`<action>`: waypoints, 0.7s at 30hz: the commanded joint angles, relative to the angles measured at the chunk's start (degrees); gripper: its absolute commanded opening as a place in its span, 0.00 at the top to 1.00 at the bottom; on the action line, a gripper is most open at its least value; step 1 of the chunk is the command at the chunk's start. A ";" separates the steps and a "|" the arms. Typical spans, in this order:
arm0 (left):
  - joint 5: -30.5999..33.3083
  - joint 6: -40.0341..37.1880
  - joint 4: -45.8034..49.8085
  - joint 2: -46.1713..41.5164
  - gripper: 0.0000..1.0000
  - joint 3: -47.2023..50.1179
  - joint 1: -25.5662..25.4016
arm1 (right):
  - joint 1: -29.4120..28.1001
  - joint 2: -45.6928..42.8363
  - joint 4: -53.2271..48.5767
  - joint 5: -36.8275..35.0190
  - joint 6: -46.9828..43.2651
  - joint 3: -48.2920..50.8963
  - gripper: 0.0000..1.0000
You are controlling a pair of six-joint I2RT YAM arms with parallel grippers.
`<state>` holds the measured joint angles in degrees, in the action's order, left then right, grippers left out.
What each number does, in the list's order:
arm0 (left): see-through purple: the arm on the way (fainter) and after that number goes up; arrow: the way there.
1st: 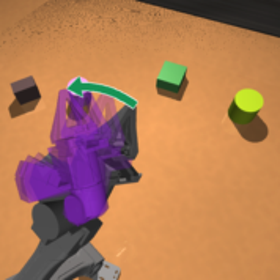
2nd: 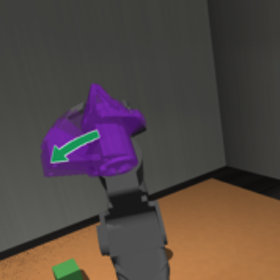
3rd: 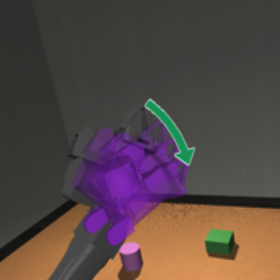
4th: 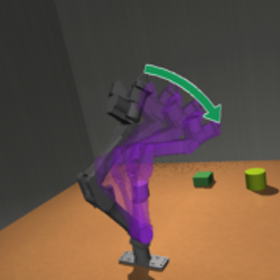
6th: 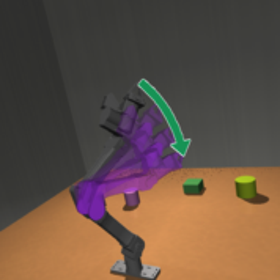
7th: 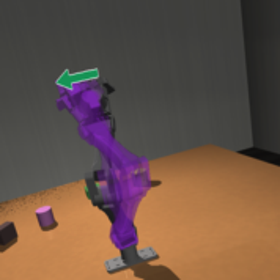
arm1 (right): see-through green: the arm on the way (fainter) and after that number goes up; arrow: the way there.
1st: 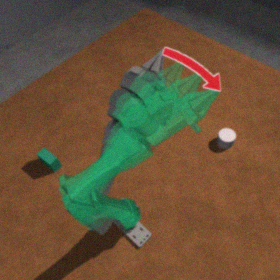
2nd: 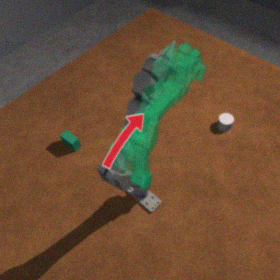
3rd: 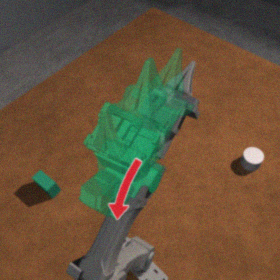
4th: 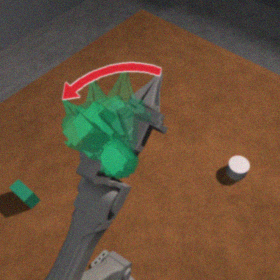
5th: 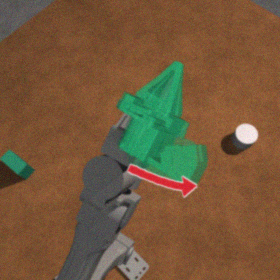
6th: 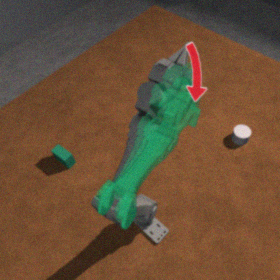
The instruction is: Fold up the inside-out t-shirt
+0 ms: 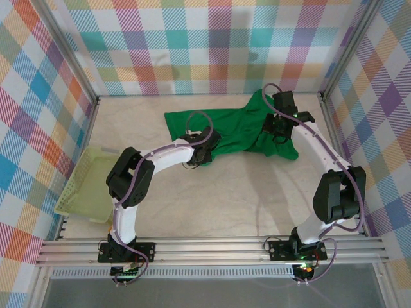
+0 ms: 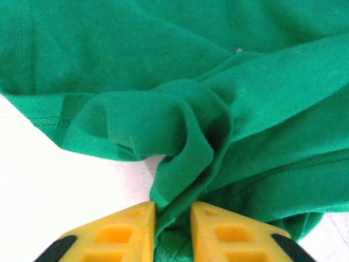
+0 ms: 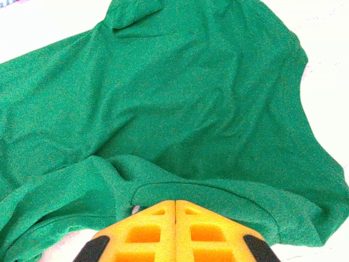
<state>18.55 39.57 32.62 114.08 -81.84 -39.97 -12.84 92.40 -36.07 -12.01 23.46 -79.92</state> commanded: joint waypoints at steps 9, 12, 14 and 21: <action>5.40 -4.17 -4.48 -9.90 1.00 7.82 0.68 | 1.42 -1.60 -2.45 -6.90 1.50 0.11 1.00; 9.56 -7.35 -4.43 -16.20 1.00 10.23 1.19 | 1.98 -2.20 -2.86 -8.28 1.59 -0.15 1.00; 9.90 -9.37 -5.15 -21.15 1.00 12.24 2.83 | 2.47 -2.95 -3.08 -8.93 1.45 -0.33 1.00; 7.06 -14.95 -12.07 -37.38 1.00 20.41 11.18 | 3.55 -7.33 -1.42 -7.69 -0.92 0.19 1.00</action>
<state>24.58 28.69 23.18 80.12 -64.18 -31.22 -9.91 88.86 -38.63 -18.96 23.88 -79.90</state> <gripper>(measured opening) 0.048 0.063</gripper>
